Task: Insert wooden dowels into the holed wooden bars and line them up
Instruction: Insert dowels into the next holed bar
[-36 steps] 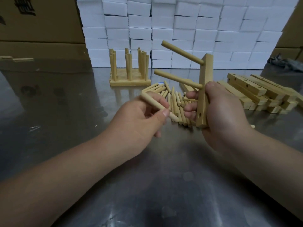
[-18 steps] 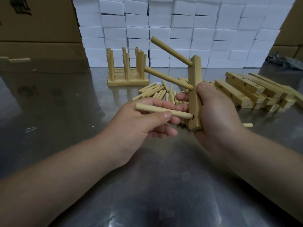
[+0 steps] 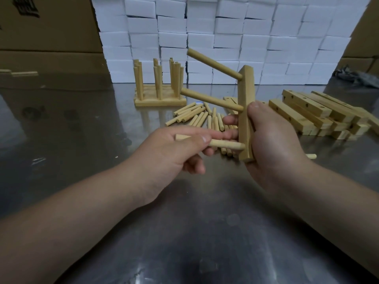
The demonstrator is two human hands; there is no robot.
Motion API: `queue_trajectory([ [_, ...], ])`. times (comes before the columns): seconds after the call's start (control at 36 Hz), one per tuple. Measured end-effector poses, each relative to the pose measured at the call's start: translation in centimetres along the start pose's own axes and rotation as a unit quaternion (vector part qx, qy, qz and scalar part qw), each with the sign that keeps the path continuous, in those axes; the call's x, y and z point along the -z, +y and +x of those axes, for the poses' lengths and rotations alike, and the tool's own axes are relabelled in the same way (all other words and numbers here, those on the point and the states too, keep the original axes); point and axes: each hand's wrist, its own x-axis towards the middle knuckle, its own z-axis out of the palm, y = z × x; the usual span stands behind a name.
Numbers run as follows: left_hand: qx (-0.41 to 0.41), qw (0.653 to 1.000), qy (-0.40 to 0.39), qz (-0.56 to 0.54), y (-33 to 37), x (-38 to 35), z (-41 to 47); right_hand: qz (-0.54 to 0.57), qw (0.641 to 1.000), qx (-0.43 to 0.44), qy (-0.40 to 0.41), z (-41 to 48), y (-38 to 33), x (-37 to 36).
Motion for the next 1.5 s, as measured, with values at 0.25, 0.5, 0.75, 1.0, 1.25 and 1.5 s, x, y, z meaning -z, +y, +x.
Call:
queue_trajectory([
  [0.25, -0.046, 0.968, 0.066, 0.238, -0.1, 0.3, 0.0, 0.008, 1.000, 0.011, -0.022, -0.1, 0.0, -0.2],
  [0.5, -0.170, 0.873, 0.031, 0.457, 0.3, 0.0, -0.2, -0.022, 0.998, 0.047, -0.037, -1.0, -0.3, -0.6],
  [0.75, -0.163, 0.871, -0.007, 0.464, 0.4, -0.3, -0.5, -0.040, 0.997, 0.051, -0.042, -1.3, 0.0, -0.6],
  [1.0, -0.085, 0.885, -0.031, 0.456, 0.5, -0.4, -0.7, -0.077, 0.993, 0.090, -0.028, -1.5, 0.7, -0.8],
  [1.25, 0.010, 0.936, -0.021, 0.351, 0.2, -0.2, -0.4, -0.073, 0.991, 0.097, -0.050, -1.6, 0.8, -1.0],
  [1.5, -0.030, 0.922, 0.112, 0.369, 0.4, 0.3, 0.0, -0.189, 0.972, 0.133, -0.044, -0.6, 0.1, 0.0],
])
